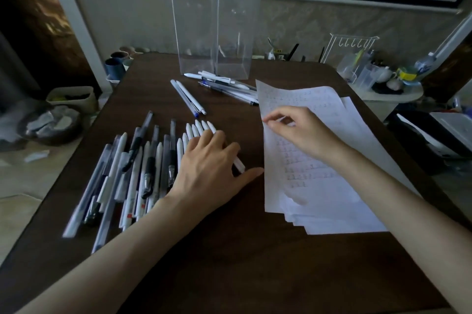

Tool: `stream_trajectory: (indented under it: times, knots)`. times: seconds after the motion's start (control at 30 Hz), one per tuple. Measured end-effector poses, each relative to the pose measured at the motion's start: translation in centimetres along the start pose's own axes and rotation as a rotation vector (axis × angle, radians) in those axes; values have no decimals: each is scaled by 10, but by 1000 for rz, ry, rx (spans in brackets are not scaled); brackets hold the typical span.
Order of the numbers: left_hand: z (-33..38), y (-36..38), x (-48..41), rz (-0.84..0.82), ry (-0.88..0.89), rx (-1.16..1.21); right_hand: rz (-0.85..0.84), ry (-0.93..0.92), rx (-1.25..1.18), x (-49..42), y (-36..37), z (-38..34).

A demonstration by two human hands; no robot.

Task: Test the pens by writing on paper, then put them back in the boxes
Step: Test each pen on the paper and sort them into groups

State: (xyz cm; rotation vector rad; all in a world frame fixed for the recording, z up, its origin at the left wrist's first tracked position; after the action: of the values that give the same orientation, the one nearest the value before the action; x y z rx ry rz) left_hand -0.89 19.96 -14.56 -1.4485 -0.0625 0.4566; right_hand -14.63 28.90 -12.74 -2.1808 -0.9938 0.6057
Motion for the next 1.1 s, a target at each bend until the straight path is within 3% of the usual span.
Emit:
stream_trajectory:
  times: [0.07, 0.2, 0.33, 0.4, 0.57, 0.8, 1.0, 1.1]
  knots:
    - [-1, -6, -2, 67, 21, 6, 41, -8, 50, -36, 8, -6]
    - [-6, 7, -4, -84, 14, 40, 134, -3, 366, -95, 26, -1]
    - [-11, 11, -4, -90, 4, 48, 202, -95, 592, -116, 34, -10]
    - [-12, 10, -5, -61, -21, 56, 242, -119, 624, -123, 33, -13]
    - [-16, 8, -8, 68, -48, 12, 126, -16, 623, -133, 40, -4]
    - [-17, 6, -7, 114, -72, 8, 194, -208, 711, -115, 45, -17]
    - [-18, 6, -7, 81, -63, -3, 461, -332, 389, -77, 4, -43]
    - [-18, 4, -7, 112, -68, -11, 348, -222, 31, -38, -14, -37]
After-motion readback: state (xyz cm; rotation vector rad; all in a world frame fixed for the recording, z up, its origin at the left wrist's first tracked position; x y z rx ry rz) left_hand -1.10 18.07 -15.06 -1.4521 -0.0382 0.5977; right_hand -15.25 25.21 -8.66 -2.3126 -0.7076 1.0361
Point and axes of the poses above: each hand's wrist, its own x-axis away from the middle knuckle, its own y-axis out of the palm, z = x × y, the point moved 7 cm from there along -x, towards the middle knuckle, and after that the axes turned 3 degrees about -y, right-handed, at the moved point
